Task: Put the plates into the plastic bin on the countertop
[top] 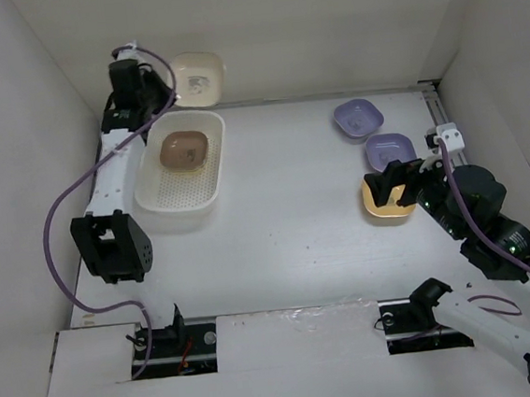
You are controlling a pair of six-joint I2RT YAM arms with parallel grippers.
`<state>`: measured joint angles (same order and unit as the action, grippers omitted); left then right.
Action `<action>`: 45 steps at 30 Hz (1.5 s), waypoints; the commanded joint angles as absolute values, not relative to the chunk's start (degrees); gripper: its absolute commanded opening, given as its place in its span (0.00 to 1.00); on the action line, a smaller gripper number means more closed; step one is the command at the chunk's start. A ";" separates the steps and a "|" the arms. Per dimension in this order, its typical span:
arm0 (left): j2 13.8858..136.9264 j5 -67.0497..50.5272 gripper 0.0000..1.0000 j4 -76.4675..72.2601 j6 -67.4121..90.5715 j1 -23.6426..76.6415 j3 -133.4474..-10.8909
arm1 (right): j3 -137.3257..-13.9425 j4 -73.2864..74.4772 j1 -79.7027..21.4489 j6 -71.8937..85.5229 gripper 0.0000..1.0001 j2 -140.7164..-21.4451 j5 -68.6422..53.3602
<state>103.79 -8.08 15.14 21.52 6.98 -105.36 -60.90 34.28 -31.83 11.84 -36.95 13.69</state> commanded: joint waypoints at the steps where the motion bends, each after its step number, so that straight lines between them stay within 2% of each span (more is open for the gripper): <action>1: 103.63 -15.81 0.00 13.55 15.13 1.51 -97.14 | -61.00 30.77 -31.46 10.63 1.00 -37.00 10.99; 2: 103.01 -15.21 0.00 11.97 14.42 0.54 -93.38 | -61.00 30.76 -31.46 10.63 1.00 -37.00 10.29; 11: 104.94 -9.15 0.00 7.12 11.86 -2.54 -86.75 | -61.52 30.15 -31.46 8.79 1.00 -38.75 8.62; 23: 106.52 -1.14 0.00 8.96 14.59 -3.16 -86.57 | -61.52 29.62 -31.46 8.26 1.00 -38.76 8.09; 24: 106.52 -0.45 0.03 9.66 15.72 -3.69 -87.36 | -61.52 29.62 -31.46 8.26 1.00 -38.76 8.09; 27: 107.23 0.18 0.32 11.16 17.57 -5.09 -88.15 | -61.52 29.62 -31.46 8.26 1.00 -38.76 8.09; 28: 106.70 0.18 0.59 11.16 19.06 -5.10 -88.15 | -61.52 29.62 -31.46 8.26 1.00 -38.76 8.09; 30: 105.30 1.93 0.73 11.16 19.07 -5.10 -88.15 | -61.52 30.15 -31.46 8.26 1.00 -38.76 8.09; 31: 102.94 1.93 0.84 10.64 19.59 -5.10 -88.15 | -61.52 30.15 -31.46 8.26 1.00 -38.76 8.09; 32: 101.35 1.93 0.99 10.63 19.60 -5.10 -88.15 | -61.52 30.15 -31.46 8.26 1.00 -38.76 8.61; 37: 89.68 6.14 1.00 10.02 21.34 5.86 -87.37 | -62.05 30.67 -31.46 8.26 1.00 -38.23 10.36; 38: 88.87 6.15 1.00 9.41 21.36 12.50 -86.84 | -62.57 31.20 -31.46 8.78 1.00 -37.62 11.33; 40: 88.86 9.99 1.00 9.40 24.51 20.18 -86.31 | -63.45 32.95 -31.46 10.98 1.00 -37.00 15.61; 41: 91.12 12.28 1.00 10.88 27.57 27.70 -87.53 | -64.50 33.74 -31.46 11.86 1.00 -36.22 17.91; 45: 99.82 16.26 1.00 12.74 36.09 43.53 -89.90 | -67.58 39.10 -31.46 15.29 1.00 -36.20 28.55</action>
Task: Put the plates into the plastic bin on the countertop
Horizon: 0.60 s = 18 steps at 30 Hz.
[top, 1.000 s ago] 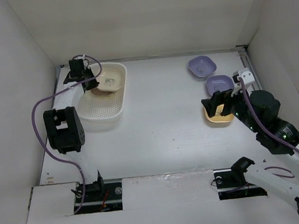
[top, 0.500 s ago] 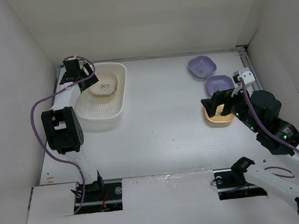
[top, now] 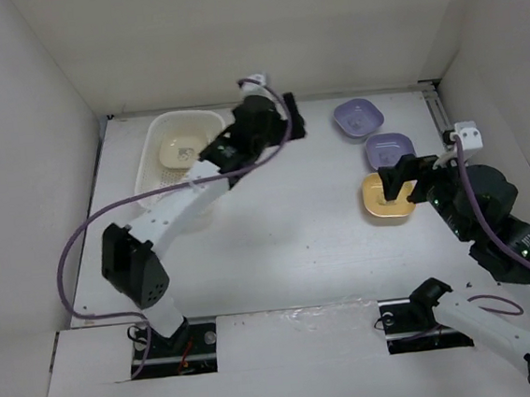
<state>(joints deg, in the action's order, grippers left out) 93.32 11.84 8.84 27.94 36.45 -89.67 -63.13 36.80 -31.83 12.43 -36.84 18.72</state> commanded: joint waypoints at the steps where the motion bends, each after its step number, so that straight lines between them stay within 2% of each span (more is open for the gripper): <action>1: 102.37 15.65 1.00 13.35 37.34 46.29 -91.74 | -68.28 41.46 -31.46 16.25 1.00 -36.21 29.87; 3: 110.86 17.14 1.00 16.16 40.16 52.69 -99.53 | -69.52 43.32 -31.46 16.96 1.00 -36.74 31.46; 6: 120.37 17.67 1.00 20.65 42.71 56.68 -108.08 | -70.14 44.56 -31.46 17.58 1.00 -35.16 31.38; 12: 128.66 13.01 1.00 16.27 43.25 59.85 -110.39 | -68.55 44.56 -31.46 18.11 1.00 -30.24 29.54; 18: 133.77 13.01 1.00 14.85 43.86 60.38 -112.32 | -67.24 42.63 -31.46 16.88 1.00 -30.23 26.28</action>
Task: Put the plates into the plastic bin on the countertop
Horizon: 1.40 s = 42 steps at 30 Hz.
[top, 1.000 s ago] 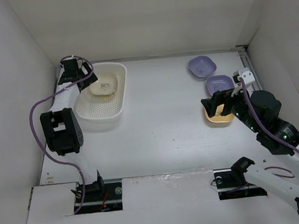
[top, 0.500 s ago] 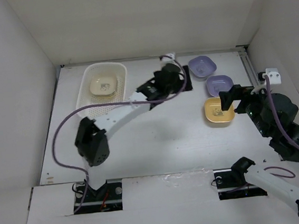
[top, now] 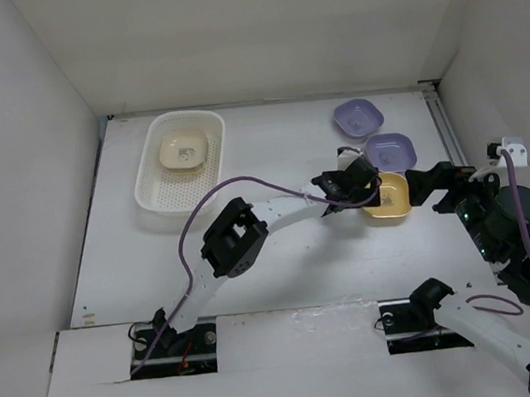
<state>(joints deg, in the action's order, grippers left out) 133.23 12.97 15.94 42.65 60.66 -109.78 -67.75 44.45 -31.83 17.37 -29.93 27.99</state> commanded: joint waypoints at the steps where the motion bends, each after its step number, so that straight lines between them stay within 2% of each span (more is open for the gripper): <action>1: 134.55 13.01 1.00 14.85 43.86 60.38 -112.32 | -66.63 41.93 -31.46 16.88 1.00 -30.23 25.50; 4: 135.09 12.48 0.96 14.15 44.38 60.38 -113.03 | -66.01 40.61 -31.46 16.35 1.00 -30.84 24.96; 10: 139.56 13.62 0.74 19.07 44.38 59.68 -118.56 | -65.48 39.46 -31.46 15.82 1.00 -30.85 24.43; 12: 140.79 13.62 0.48 20.91 44.38 59.68 -119.70 | -64.86 38.85 -31.46 15.82 1.00 -30.85 23.91; 15: 140.89 17.47 0.00 25.74 45.08 58.54 -120.94 | -64.25 38.32 -31.46 15.82 1.00 -30.85 23.38; 19: 131.60 25.63 0.00 29.96 46.31 57.13 -112.17 | -64.25 38.32 -31.46 15.29 1.00 -30.85 23.38; 22: 118.43 29.61 0.00 29.45 45.01 53.97 -101.54 | -64.25 38.32 -31.46 15.29 1.00 -30.85 23.38; 23: 114.82 29.62 0.00 28.23 43.52 52.92 -96.82 | -64.25 37.80 -31.46 15.29 1.00 -30.85 23.38; 24: 108.17 29.62 0.00 27.26 40.37 49.95 -95.20 | -64.25 37.79 -31.46 15.29 1.00 -30.85 23.38; 26: 102.68 25.87 0.00 23.57 35.45 45.55 -93.00 | -63.63 37.00 -31.46 15.29 1.00 -31.46 22.24; 27: 99.26 23.66 0.00 22.68 33.24 39.26 -92.47 | -63.63 36.31 -31.46 15.29 1.00 -31.46 22.24; 29: 97.83 17.96 0.00 23.28 29.89 32.03 -94.38 | -63.11 35.69 -31.46 15.29 1.00 -32.08 20.75; 32: 97.82 16.70 0.00 23.90 28.74 19.63 -97.46 | -62.58 34.54 -31.46 14.77 1.00 -32.61 19.95; 36: 100.72 14.43 0.00 27.42 36.45 6.70 -100.99 | -62.06 34.01 -31.46 14.24 1.00 -33.13 19.42; 38: 99.94 11.27 0.00 25.86 43.92 1.00 -96.17 | -62.05 33.49 -31.46 14.24 1.00 -33.74 19.42; 42: 95.46 8.61 0.00 14.53 57.45 -2.72 -84.22 | -61.00 32.78 -31.46 14.24 1.00 -34.36 18.73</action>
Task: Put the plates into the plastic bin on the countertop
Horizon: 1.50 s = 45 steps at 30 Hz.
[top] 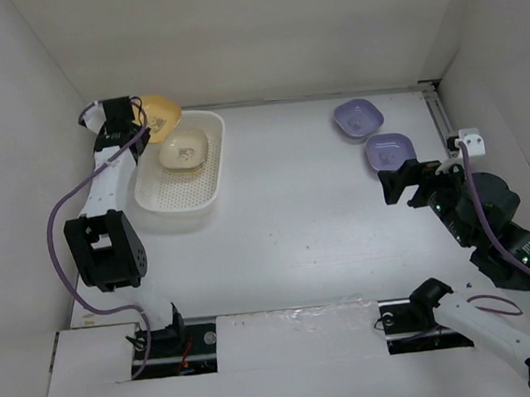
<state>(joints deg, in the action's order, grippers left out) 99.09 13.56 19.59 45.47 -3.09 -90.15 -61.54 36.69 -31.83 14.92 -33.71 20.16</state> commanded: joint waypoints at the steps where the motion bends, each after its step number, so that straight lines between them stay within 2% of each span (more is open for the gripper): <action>1: 94.93 8.61 0.00 13.11 59.39 -2.72 -82.89 | -61.00 32.26 -31.46 14.24 1.00 -34.37 18.72; 5: 95.88 8.36 0.00 10.55 66.35 -2.20 -82.17 | -61.00 32.26 -31.46 14.24 1.00 -34.89 18.11; 9: 102.55 7.82 0.00 15.55 68.81 -1.59 -89.01 | -61.00 32.87 -31.46 14.24 1.00 -34.89 18.11; 12: 104.14 7.82 0.00 16.17 70.13 -0.88 -89.03 | -61.00 33.40 -31.46 13.71 1.00 -34.89 18.71; 18: 104.06 6.42 0.00 11.78 74.27 0.88 -81.66 | -61.00 33.40 -31.46 13.71 1.00 -34.89 19.25; 25: 105.29 5.37 0.00 11.25 75.49 1.41 -81.12 | -61.00 32.26 -31.46 13.71 1.00 -36.03 18.19; 27: 105.29 5.36 0.14 11.25 75.50 1.41 -80.51 | -61.00 32.26 -31.46 13.71 1.00 -36.04 17.67; 28: 105.29 5.36 0.29 11.25 75.50 1.41 -79.99 | -61.00 32.26 -31.46 13.71 1.00 -36.04 17.67; 30: 103.63 4.83 0.49 10.20 75.50 1.41 -79.11 | -60.47 31.73 -31.46 13.71 1.00 -36.04 17.67; 32: 102.14 5.44 0.49 10.20 76.19 2.02 -78.49 | -60.47 31.73 -31.46 13.71 1.00 -36.56 17.67; 34: 99.86 6.24 0.54 10.20 76.20 2.02 -77.26 | -60.47 31.73 -31.46 13.71 1.00 -37.17 17.67; 35: 98.97 6.24 0.60 10.20 76.20 2.02 -77.26 | -60.47 31.12 -31.46 13.71 1.00 -37.18 17.67; 36: 97.31 6.76 0.71 10.20 76.20 2.02 -77.26 | -59.95 31.11 -31.46 13.71 1.00 -37.87 17.67; 39: 94.05 8.96 0.89 11.33 74.89 3.16 -77.26 | -59.41 28.76 -31.46 13.71 1.00 -39.54 19.06; 40: 92.82 10.44 1.00 11.34 74.27 3.16 -77.78 | -58.89 28.22 -31.46 13.71 1.00 -40.51 20.90; 43: 87.55 16.40 1.00 11.34 68.75 7.63 -79.18 | -58.89 26.38 -29.10 15.11 1.00 -48.31 23.47; 45: 84.83 19.15 1.00 9.94 60.79 12.62 -80.94 | -60.81 24.71 -23.75 15.12 1.00 -53.67 20.58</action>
<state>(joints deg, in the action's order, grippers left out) 90.89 12.88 12.23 70.22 7.16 -77.54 -59.46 30.02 -28.03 14.61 -47.68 20.32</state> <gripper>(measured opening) 0.993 0.999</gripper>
